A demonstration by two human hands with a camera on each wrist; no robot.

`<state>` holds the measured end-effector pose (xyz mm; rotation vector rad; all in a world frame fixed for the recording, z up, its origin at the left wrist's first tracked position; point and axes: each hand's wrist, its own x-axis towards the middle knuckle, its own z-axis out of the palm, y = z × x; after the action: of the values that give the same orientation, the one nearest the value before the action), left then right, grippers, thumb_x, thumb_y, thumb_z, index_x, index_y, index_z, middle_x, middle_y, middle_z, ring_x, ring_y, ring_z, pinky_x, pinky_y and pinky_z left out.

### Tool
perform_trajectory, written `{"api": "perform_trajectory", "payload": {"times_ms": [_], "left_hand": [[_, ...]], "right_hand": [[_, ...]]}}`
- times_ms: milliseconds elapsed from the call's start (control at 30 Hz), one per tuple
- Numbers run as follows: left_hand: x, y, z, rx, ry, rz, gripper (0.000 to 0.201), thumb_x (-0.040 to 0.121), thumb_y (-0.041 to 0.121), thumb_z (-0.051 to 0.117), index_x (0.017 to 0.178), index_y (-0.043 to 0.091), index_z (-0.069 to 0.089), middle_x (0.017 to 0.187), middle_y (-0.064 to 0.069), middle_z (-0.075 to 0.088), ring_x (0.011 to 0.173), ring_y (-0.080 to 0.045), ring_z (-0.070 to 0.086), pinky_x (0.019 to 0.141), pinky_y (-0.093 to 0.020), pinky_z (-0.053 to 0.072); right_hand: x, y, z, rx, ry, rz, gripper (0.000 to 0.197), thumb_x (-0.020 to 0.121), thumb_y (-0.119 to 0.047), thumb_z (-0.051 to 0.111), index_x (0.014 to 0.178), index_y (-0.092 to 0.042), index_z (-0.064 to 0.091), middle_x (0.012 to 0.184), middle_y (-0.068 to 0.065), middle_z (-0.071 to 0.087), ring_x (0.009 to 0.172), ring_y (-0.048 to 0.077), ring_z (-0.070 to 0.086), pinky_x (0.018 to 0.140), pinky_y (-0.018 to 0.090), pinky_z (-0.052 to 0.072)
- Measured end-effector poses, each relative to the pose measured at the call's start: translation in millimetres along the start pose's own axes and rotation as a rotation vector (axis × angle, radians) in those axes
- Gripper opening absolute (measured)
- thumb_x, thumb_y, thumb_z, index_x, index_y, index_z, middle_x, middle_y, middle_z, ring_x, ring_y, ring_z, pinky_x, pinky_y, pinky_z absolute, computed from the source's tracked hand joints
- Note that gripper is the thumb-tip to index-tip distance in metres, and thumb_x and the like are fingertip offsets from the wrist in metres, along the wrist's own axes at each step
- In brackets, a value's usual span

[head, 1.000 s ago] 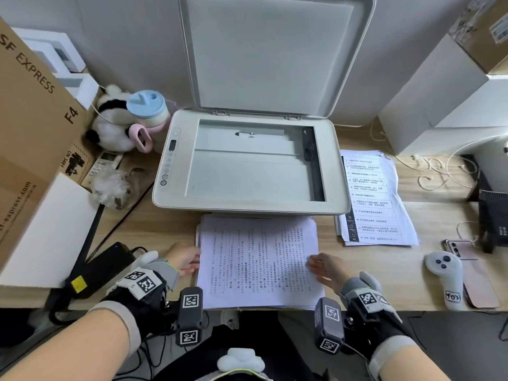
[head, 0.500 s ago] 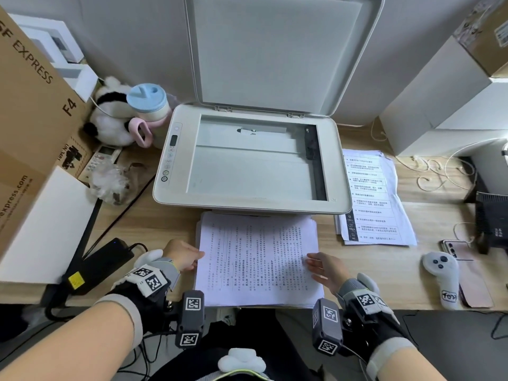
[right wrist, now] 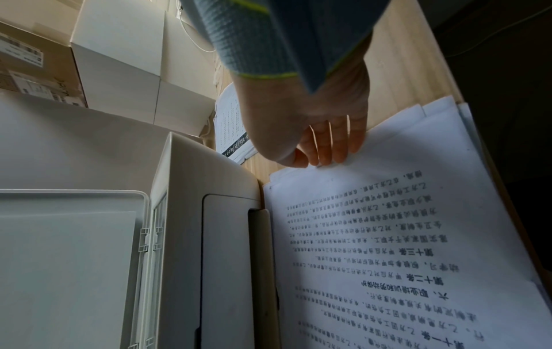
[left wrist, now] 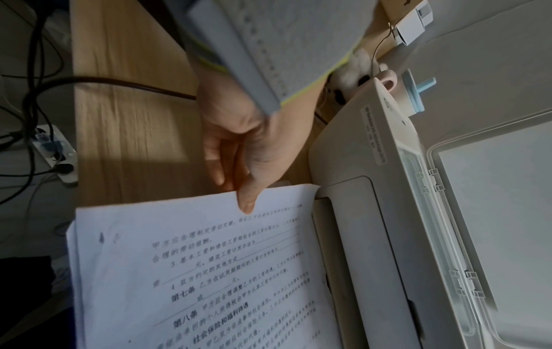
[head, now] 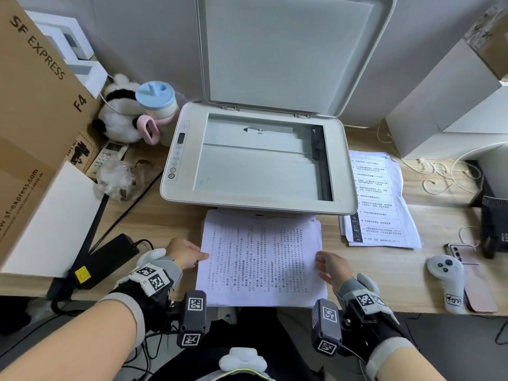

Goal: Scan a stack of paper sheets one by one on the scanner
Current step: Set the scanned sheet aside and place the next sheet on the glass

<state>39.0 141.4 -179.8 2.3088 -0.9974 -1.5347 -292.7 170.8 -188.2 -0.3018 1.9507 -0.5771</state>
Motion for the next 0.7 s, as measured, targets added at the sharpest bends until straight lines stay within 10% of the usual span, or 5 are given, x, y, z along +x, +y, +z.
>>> {"api": "perform_trajectory", "payload": {"times_ms": [300,500,700], "left_hand": [[2,-9,-9,-0.128,0.052,-0.037,0.011,0.080,0.000,0.071,0.076,0.005,0.062,0.086,-0.012,0.063,0.082,-0.027,0.065,0.069,-0.027,0.056],[5,-13,-12,-0.113,0.035,0.049,0.016,0.085,0.004,0.066,0.073,0.010,0.057,0.077,-0.006,0.058,0.070,-0.015,0.054,0.055,-0.019,0.046],[7,-20,-11,-0.092,-0.175,0.028,0.042,0.081,0.011,0.072,0.120,0.008,0.057,0.111,-0.008,0.066,0.106,-0.022,0.059,0.078,-0.026,0.047]], "right_hand": [[0,2,-12,0.014,-0.063,-0.026,0.023,0.096,-0.010,0.046,0.112,-0.002,0.061,0.082,0.007,0.054,0.074,0.018,0.049,0.063,0.025,0.040],[-4,7,-6,0.039,-0.135,-0.009,0.019,0.096,-0.009,0.045,0.105,-0.001,0.060,0.086,0.010,0.063,0.077,0.023,0.059,0.071,0.030,0.048],[-8,16,-2,-0.005,-0.181,0.041,0.020,0.095,-0.014,0.048,0.090,-0.006,0.065,0.084,0.007,0.066,0.074,0.018,0.059,0.067,0.028,0.046]]}}
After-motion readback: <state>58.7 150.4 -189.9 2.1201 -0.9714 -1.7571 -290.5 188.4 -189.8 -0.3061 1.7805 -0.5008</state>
